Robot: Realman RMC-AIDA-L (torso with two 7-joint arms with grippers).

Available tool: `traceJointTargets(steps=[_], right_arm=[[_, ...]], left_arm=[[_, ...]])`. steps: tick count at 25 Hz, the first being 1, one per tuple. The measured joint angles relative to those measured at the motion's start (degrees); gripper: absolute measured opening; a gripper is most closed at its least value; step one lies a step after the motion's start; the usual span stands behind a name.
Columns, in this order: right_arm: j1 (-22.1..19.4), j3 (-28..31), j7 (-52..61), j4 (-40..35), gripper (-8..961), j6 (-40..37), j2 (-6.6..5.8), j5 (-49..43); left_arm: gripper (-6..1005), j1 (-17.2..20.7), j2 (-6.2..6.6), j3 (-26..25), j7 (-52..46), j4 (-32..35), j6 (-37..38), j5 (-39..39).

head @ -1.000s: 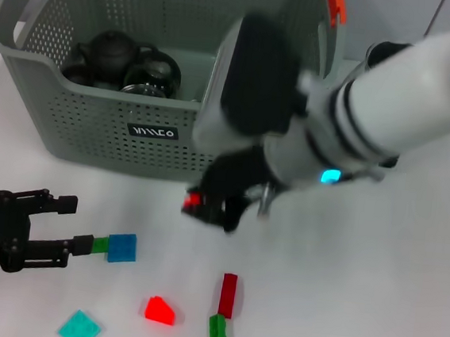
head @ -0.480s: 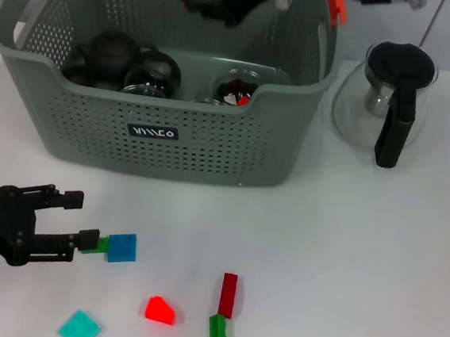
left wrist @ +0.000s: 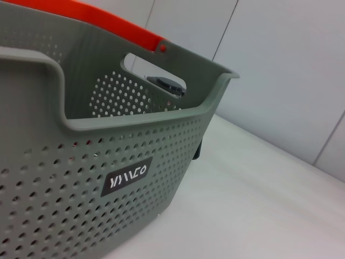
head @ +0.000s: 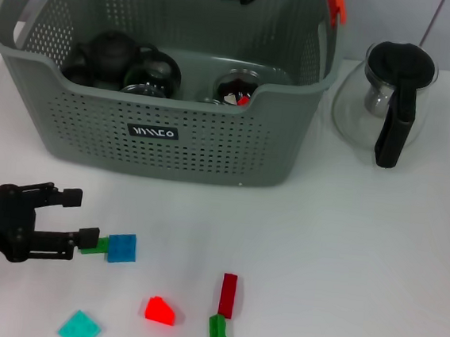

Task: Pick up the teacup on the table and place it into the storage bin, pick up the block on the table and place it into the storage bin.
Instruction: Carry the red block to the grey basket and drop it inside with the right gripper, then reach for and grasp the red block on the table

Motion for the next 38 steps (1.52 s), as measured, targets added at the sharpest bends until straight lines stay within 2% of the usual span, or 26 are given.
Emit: traceJointTargets(steps=[6, 11, 13, 16, 22, 27, 32, 38], right_arm=[[-0.5, 0.0, 0.0, -0.5, 340, 4.4, 0.78, -2.5], [-0.7, -0.1, -0.2, -1.5, 443, 4.8, 0.86, -2.8], [-1.2, 0.1, -0.3, -2.8, 525, 4.0, 0.89, -2.4], [-3.1, 0.2, -0.3, -6.9, 649, -0.2, 0.99, -0.9], [-9.7, 0.0, -0.7, -17.8, 879, -13.8, 1.44, 4.1], [-13.2, -0.5, -3.0, -22.3, 944, -23.6, 1.39, 5.3], [-13.8, -2.7, -6.5, -22.3, 944, -31.2, 1.37, 1.4], [-13.9, -8.2, -9.9, -21.4, 945, -34.2, 1.52, -0.9]], left_arm=[[876, -0.2, 0.16, 0.1, -0.4, -0.3, -0.3, 0.1], [877, -0.5, 0.1, 0.0, -0.2, -0.4, -1.2, 0.1], [878, -0.7, 0.07, 0.0, -0.2, -0.4, -1.4, 0.1], [877, -0.7, 0.05, 0.0, -0.1, -0.5, -1.5, 0.0], [874, -0.7, 0.05, 0.0, 0.0, -0.5, -1.6, 0.0], [872, -0.5, -0.06, 0.0, 0.0, -0.5, -2.3, -0.2], [872, -0.4, -0.29, -0.2, 0.0, -0.1, -3.1, -0.2], [871, -0.3, -0.95, -0.9, -0.3, 0.0, -3.2, -0.3]])
